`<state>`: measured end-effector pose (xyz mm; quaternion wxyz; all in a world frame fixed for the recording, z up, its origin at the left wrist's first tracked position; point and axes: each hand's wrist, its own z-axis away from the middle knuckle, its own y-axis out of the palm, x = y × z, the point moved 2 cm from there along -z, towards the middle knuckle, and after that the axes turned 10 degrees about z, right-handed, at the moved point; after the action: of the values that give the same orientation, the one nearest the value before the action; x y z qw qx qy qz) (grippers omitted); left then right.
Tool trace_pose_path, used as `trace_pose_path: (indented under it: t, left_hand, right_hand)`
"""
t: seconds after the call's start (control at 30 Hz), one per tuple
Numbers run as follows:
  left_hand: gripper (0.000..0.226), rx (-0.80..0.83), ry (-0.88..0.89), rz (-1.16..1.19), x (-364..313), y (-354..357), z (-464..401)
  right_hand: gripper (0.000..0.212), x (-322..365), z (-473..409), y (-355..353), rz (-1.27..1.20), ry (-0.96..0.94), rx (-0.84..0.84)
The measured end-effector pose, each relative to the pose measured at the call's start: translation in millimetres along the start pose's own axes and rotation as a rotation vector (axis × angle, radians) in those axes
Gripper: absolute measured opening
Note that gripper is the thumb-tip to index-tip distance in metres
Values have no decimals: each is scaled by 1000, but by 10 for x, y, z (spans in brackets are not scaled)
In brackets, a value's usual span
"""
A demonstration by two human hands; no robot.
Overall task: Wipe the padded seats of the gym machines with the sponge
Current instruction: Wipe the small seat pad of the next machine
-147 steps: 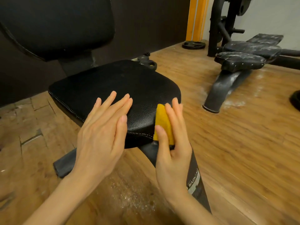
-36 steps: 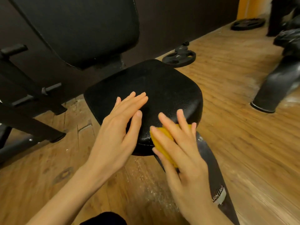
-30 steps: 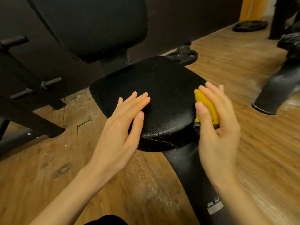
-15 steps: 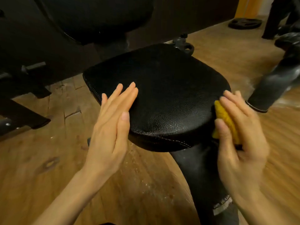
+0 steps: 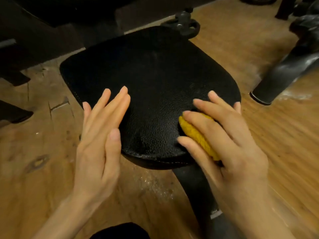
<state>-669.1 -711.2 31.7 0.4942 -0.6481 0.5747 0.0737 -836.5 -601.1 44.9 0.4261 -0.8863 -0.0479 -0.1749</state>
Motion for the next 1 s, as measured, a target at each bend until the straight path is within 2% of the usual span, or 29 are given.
trace_pose_path:
  t: [0.1,0.23,0.47,0.6,0.77,1.0]
  left_hand:
    - [45,124,-48,-24,-210,-92,-29]
    - [48,331,-133,-40,-425,-196,-140]
    - [52,657,-163,-87,-857,-320,-412]
    - [53,771,-165,-77,-1253,-522,-630]
    - [51,895,-151,-73,-1850,-762,-936]
    - [51,1030,-83,-91,-2506,-933,-1257]
  right_hand:
    - [38,53,46,-43,-96,145,47]
    - [46,112,18,-165,-153,193,138]
    - [36,180,-23,-520,-164,282,363]
    - [31,274,-42,-1049,-131,346,491]
    - [29,392,-116,-1884,-74,511,574]
    - [33,563,-186,-2964,-4,754,577]
